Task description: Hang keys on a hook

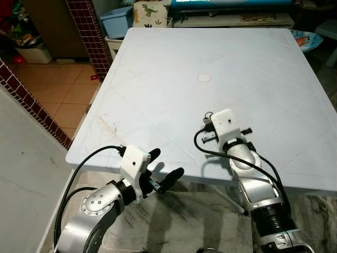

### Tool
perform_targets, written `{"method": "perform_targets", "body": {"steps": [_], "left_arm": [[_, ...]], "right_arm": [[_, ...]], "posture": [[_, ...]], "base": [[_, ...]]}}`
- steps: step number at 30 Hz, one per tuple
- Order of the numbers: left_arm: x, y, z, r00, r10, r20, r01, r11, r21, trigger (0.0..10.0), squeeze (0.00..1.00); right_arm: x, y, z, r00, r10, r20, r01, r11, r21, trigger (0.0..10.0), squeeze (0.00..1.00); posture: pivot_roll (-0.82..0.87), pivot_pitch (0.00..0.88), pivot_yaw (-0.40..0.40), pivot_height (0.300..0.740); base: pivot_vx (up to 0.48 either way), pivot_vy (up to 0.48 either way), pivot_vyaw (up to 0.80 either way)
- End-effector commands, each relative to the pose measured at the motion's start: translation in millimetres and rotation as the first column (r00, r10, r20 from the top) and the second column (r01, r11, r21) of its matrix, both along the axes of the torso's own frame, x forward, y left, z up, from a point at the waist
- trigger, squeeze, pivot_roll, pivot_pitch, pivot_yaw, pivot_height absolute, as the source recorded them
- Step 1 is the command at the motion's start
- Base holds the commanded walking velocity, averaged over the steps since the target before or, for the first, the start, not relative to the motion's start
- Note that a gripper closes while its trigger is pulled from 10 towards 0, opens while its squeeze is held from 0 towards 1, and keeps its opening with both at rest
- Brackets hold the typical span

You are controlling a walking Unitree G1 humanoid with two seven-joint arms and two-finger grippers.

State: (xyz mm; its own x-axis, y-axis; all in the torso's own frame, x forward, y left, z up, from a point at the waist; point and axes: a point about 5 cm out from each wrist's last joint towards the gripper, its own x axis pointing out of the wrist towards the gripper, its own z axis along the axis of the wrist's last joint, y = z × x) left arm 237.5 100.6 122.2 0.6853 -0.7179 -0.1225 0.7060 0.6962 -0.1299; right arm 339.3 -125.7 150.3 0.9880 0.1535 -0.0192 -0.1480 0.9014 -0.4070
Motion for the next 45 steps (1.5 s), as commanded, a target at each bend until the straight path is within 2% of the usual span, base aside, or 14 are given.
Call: {"method": "perform_targets", "body": {"steps": [1,6,7,8,9,10,11,12,17,25,37,45], "left_arm": [[0.5,1.2,-1,1.0,0.001,0.005,-0.002,1.0,0.013,10.0,0.0],[0.4,0.9,-1,1.0,0.001,0.003,-0.002,1.0,0.013,10.0,0.0],[0.4,0.9,-1,1.0,0.001,0.003,-0.001,1.0,0.013,10.0,0.0],[0.3,0.8,-1,1.0,0.0,0.002,0.0,1.0,0.013,10.0,0.0],[0.4,0.6,-1,1.0,-0.002,0.001,0.002,1.0,0.017,10.0,0.0],[0.4,0.3,-2,1.0,-0.005,0.0,0.005,1.0,0.019,10.0,0.0],[0.4,0.1,-2,1.0,-0.005,0.0,0.005,1.0,0.02,10.0,0.0],[0.5,0.0,-2,1.0,-0.005,0.0,0.005,1.0,0.019,10.0,0.0],[-0.1,0.2,-1,1.0,-0.003,0.0,0.003,1.0,0.014,10.0,0.0],[-1.2,1.0,0,1.0,-0.005,0.001,0.005,1.0,0.011,10.0,0.0],[-5.5,1.8,3,0.999,-0.035,-0.008,0.035,0.999,0.006,10.0,0.0],[-11.4,9.2,1,0.999,-0.047,-0.026,0.048,0.999,0.019,10.0,0.0]], "right_arm": [[-1.4,5.5,4,1.0,0.012,0.026,-0.012,1.0,0.005,0.0,0.0],[-4.2,7.4,1,1.0,0.008,0.011,-0.008,1.0,-0.001,0.0,0.0],[-4.5,7.3,0,1.0,0.005,0.002,-0.005,1.0,0.004,1.0,0.0],[-4.7,7.2,-1,1.0,0.003,-0.003,-0.003,1.0,0.007,3.8,0.0],[-4.6,6.2,-4,1.0,-0.009,-0.02,0.009,1.0,-0.002,8.6,0.0],[-4.4,4.8,-10,0.998,-0.017,-0.059,0.017,1.0,0.011,10.0,0.0],[-4.4,4.7,-11,0.997,-0.014,-0.071,0.016,1.0,0.02,10.0,0.0],[-4.2,3.7,-12,0.997,-0.022,-0.076,0.024,0.999,0.026,10.0,1.0],[2.9,-5.7,-16,0.993,-0.073,-0.093,0.076,0.997,0.029,10.0,1.0],[13.0,-9.7,-14,0.989,-0.084,-0.121,0.092,0.994,0.065,10.0,1.0],[21.8,-2.7,-18,0.986,-0.056,-0.158,0.075,0.991,0.113,10.0,1.0],[24.3,2.0,-21,0.983,-0.045,-0.177,0.068,0.99,0.126,10.0,1.0]], "posture": [[0.04,0.119,0.081,0.74],[0.04,0.119,0.081,0.74],[0.04,0.119,0.081,0.74],[0.04,0.119,0.081,0.74],[0.04,0.119,0.081,0.74],[0.04,0.121,0.081,0.74],[0.04,0.121,0.081,0.74],[0.04,0.121,0.081,0.74],[0.04,0.124,0.083,0.74],[0.05,0.132,0.089,0.74],[0.06,0.142,0.097,0.74],[0.08,0.151,0.097,0.74]], "base": [[0.0,0.0,0.0],[0.0,0.0,0.0],[0.0,0.0,0.0],[0.0,0.0,0.0],[0.0,0.0,0.0],[0.0,0.0,0.0],[0.0,0.0,0.0],[0.0,0.0,0.0],[0.0,0.0,0.0],[0.0,0.0,0.0],[0.0,0.0,0.0],[0.0,0.0,0.0]]}}
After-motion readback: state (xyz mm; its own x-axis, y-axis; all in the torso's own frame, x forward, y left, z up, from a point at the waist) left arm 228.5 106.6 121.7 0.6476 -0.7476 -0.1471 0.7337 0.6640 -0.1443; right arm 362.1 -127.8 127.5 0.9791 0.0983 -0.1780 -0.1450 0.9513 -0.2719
